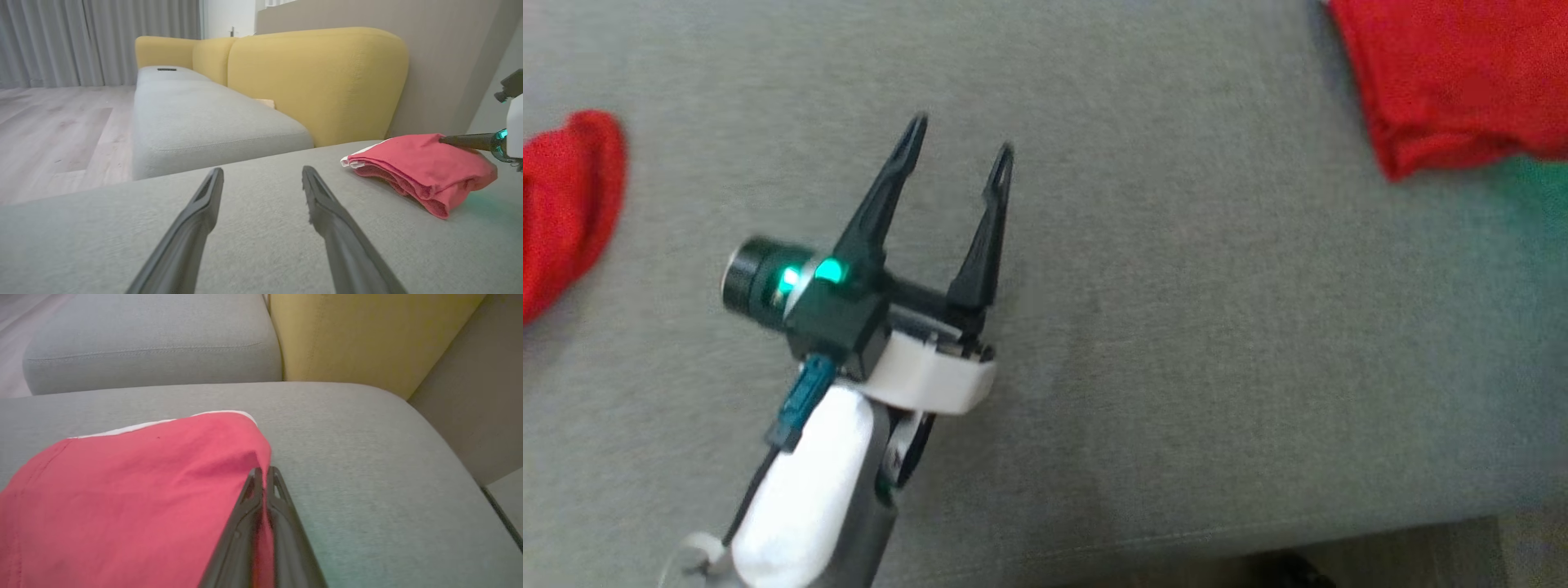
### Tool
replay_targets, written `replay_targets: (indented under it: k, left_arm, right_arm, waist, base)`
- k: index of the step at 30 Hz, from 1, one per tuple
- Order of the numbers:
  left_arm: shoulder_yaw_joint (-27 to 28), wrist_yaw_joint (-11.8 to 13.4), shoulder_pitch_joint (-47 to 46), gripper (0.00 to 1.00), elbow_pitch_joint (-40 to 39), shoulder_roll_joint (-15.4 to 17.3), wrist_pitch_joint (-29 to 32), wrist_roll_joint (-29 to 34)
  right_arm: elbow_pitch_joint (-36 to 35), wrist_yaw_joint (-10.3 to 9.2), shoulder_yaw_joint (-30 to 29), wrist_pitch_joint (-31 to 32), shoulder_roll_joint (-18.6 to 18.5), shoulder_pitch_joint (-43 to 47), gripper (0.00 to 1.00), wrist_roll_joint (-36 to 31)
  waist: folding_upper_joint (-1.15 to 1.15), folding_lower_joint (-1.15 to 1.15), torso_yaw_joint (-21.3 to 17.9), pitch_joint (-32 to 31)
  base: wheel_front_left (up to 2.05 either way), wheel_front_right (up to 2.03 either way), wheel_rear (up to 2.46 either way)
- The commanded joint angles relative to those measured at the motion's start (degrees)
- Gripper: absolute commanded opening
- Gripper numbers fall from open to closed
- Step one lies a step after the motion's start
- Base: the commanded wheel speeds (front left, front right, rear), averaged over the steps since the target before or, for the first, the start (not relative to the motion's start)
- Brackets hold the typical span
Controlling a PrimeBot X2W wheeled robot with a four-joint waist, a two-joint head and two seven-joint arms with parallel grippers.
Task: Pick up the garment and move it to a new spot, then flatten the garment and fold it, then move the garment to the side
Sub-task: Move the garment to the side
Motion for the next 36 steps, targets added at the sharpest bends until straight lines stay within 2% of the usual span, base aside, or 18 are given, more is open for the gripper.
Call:
replay_targets:
  k: [1, 8, 14, 18, 19, 20, 21, 27, 31, 36]
  left_arm:
    - [1.5, -0.5, -1.7, 1.00, -1.6, 0.1, -0.3, 0.5]
    - [1.2, -1.9, -6.1, 1.00, -1.4, 0.1, -0.3, 1.3]
    - [0.5, -2.4, -7.1, 1.00, -1.8, 0.1, -0.3, 1.4]
    - [0.6, -2.6, -7.4, 1.00, -1.7, 0.1, -0.3, 1.3]
    - [0.6, -2.7, -7.5, 1.00, -1.6, 0.1, -0.3, 1.3]
    - [0.7, -2.8, -7.6, 1.00, -1.4, 0.1, -0.3, 1.3]
    - [0.8, -2.7, -7.6, 1.00, -1.3, 0.1, -0.3, 1.3]
    - [2.0, -1.5, -5.3, 1.00, -0.8, 0.1, -0.3, 0.8]
    - [3.2, -0.2, -2.0, 1.00, -0.5, 0.1, -0.3, 0.0]
    - [5.2, 1.5, 3.5, 1.00, 0.5, 0.1, -0.3, -2.1]
  right_arm:
    - [-1.7, 0.39, -0.2, -0.9, -2.3, -1.0, 0.00, -0.1]
    - [-2.0, 0.39, -2.2, -2.0, -7.2, -4.3, 0.00, -0.9]
    - [-1.7, 0.39, -5.1, -1.7, -11.2, -5.7, 0.00, -1.7]
    - [-2.3, 0.39, -5.5, -0.6, -12.2, -5.3, 0.00, -2.4]
    - [-2.2, 0.39, -5.7, -0.8, -12.8, -5.3, 0.18, -3.7]
    - [-1.7, 0.39, -6.5, -1.4, -13.0, -5.3, 0.52, -5.2]
    - [-1.2, 0.39, -7.2, -1.8, -12.7, -5.4, 1.00, -6.3]
    - [-0.1, 0.39, -8.3, -4.8, -8.3, -4.6, 1.00, -15.0]
    - [0.3, 0.39, -7.7, -6.5, -2.8, -2.1, 1.00, -19.6]
    - [1.2, 0.39, -6.5, -9.5, 5.7, 2.7, 1.00, -19.9]
  waist:
    - [0.00, -0.01, -3.6, 3.9]
    - [0.00, -0.01, -5.7, 7.9]
    - [0.00, -0.01, -5.6, 9.8]
    - [0.00, -0.01, -5.3, 10.1]
    - [0.00, -0.01, -5.0, 10.1]
    - [0.00, -0.01, -4.6, 9.8]
    - [0.00, -0.01, -4.3, 9.5]
    - [0.00, -0.01, -2.1, 4.4]
    - [0.00, -0.01, -0.4, -0.8]
    - [0.00, -0.01, 1.9, -8.1]
  base:
    - [0.00, 0.00, 0.00]
    - [0.00, 0.00, 0.00]
    - [0.00, 0.00, 0.00]
    - [0.00, 0.00, 0.00]
    - [0.00, 0.00, 0.00]
    - [0.00, 0.00, 0.00]
    - [0.00, 0.00, 0.00]
    - [0.00, 0.00, 0.00]
    - [0.00, 0.00, 0.00]
    - [0.00, 0.00, 0.00]
